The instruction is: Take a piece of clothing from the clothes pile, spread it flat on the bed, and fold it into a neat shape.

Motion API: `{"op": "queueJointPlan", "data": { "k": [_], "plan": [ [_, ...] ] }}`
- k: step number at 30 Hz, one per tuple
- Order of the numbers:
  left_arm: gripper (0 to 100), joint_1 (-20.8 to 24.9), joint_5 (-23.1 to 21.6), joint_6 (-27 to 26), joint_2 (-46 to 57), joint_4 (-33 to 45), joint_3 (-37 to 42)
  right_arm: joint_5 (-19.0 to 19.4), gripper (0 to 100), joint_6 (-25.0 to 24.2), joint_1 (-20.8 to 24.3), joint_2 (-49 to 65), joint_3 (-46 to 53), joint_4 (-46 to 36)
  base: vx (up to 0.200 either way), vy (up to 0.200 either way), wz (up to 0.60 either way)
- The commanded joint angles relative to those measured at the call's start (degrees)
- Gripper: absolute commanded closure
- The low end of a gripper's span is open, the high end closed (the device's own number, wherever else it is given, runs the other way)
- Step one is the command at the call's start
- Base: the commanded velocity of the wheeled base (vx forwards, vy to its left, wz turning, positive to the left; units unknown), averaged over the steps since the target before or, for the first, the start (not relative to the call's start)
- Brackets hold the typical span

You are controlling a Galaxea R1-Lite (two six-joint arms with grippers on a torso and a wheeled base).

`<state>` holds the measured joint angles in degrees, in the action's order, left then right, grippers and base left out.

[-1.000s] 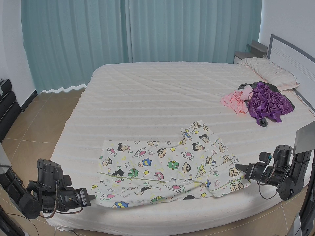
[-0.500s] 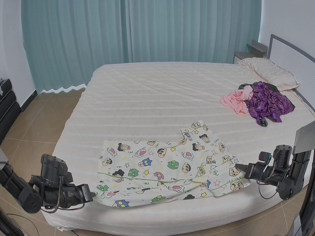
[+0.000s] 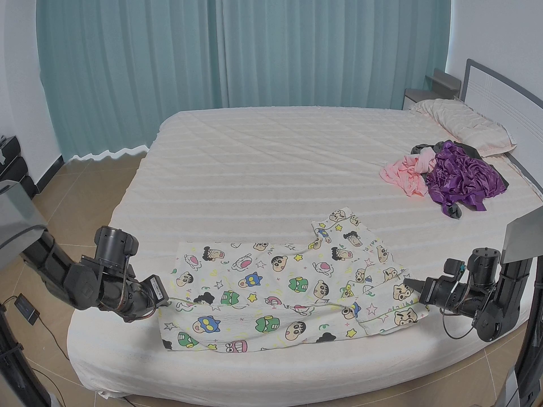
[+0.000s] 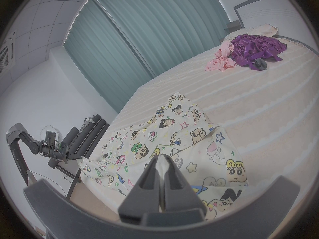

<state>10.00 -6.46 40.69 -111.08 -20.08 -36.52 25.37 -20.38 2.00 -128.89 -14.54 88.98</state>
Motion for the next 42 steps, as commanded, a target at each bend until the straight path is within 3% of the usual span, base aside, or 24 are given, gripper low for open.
{"op": "queueJointPlan", "data": {
  "k": [1,20,33,34,39,42],
  "plan": [
    [100,-2.1,2.6,0.4,-10.4,0.4,-6.2,-0.2,100,-0.4,0.1,-2.8,-3.1,0.8,0.000,0.000,0.00],
    [100,-1.0,10.2,-1.1,-20.4,2.2,-19.2,-4.3,100,-0.4,0.5,-12.7,-11.1,0.8,0.000,0.000,0.00],
    [100,-1.2,10.3,-0.7,-21.4,3.5,-21.1,-6.2,100,-0.4,1.3,-14.9,-14.0,0.8,0.000,0.000,0.00],
    [100,-1.4,10.1,-0.6,-21.2,3.4,-21.0,-6.3,0,-0.4,1.3,-15.2,-14.3,0.8,0.000,0.000,0.00],
    [100,-2.4,9.2,0.3,-19.1,3.1,-20.0,-7.9,0,-0.4,1.0,-15.2,-14.5,0.8,0.000,0.000,0.00],
    [100,-3.3,4.6,2.2,-16.2,3.3,-18.7,-8.9,0,-0.6,0.5,-13.7,-14.2,0.8,0.000,0.000,0.00]
  ]
}}
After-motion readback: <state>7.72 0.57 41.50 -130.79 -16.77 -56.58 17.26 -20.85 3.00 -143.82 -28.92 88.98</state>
